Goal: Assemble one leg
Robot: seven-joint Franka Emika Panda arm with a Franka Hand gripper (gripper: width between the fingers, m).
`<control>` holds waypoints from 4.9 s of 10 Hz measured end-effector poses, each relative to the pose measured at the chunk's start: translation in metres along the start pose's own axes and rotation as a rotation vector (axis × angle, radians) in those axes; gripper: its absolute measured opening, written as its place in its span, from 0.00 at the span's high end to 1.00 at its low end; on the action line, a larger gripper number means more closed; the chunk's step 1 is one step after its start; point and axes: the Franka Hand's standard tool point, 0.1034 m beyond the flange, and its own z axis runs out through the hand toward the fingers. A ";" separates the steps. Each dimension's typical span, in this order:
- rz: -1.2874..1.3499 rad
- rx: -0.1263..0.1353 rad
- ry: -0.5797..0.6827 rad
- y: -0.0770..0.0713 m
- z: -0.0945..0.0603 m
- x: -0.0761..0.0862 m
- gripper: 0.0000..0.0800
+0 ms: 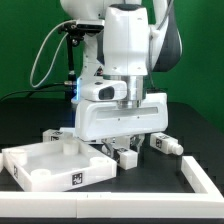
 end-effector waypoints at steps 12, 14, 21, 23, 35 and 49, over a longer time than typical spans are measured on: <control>0.161 0.000 -0.062 0.024 -0.044 -0.096 0.65; 0.156 -0.029 -0.041 0.023 -0.026 -0.102 0.64; 0.169 -0.023 -0.069 0.019 -0.013 -0.113 0.29; 0.164 0.018 -0.091 0.023 -0.047 -0.105 0.21; -0.186 0.033 -0.101 0.140 -0.047 -0.021 0.19; -0.170 0.051 -0.182 0.201 0.006 -0.012 0.53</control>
Offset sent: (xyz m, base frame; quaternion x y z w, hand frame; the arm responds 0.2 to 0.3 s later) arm -0.0473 -0.0326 0.0390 -0.0136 -0.0348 0.0634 0.9973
